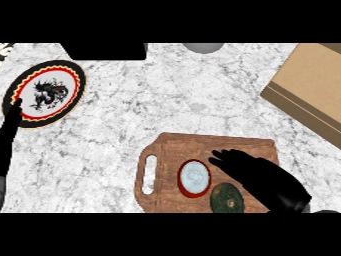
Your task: Pick the squash from the cutting board and place it in the cardboard box
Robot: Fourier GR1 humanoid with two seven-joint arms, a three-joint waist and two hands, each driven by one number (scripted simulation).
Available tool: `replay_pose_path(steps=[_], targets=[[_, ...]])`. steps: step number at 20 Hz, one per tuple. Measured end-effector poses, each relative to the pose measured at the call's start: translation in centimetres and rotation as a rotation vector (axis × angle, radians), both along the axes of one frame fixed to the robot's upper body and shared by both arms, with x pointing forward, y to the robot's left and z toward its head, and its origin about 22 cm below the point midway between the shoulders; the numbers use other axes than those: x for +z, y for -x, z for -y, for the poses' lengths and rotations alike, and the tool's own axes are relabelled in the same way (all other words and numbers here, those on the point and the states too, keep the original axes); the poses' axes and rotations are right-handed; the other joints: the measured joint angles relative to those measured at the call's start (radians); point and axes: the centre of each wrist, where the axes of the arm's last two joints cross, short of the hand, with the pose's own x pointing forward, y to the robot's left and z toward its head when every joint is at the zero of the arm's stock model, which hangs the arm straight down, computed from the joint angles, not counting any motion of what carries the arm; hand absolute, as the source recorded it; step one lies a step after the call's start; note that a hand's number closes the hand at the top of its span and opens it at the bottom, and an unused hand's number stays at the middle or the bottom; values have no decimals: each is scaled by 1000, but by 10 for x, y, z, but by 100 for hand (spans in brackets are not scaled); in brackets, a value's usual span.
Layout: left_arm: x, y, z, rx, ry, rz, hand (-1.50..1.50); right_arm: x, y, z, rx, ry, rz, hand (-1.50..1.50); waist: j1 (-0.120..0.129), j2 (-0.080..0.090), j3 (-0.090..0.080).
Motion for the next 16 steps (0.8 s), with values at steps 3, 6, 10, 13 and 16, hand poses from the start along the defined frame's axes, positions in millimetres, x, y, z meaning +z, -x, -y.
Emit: replay_pose_path(steps=[3,6,10,13,16], targets=[[3,-1,3,-5,-1,-6,0,1,10,-9,28,-27,0,-150,-1,0,0],[3,1,1,-3,1,-6,0,8,12,-8,44,-38,4,-150,-1,0,0],[3,-1,-1,-2,3,-3,0,8,16,-16,45,6,-6,-150,-1,0,0],[1,-2,1,-4,1,-7,0,-1,18,-26,30,56,-15,-150,-1,0,0],[2,-4,2,-5,4,-7,0,-11,22,-30,9,92,-34,-150,-1,0,0]])
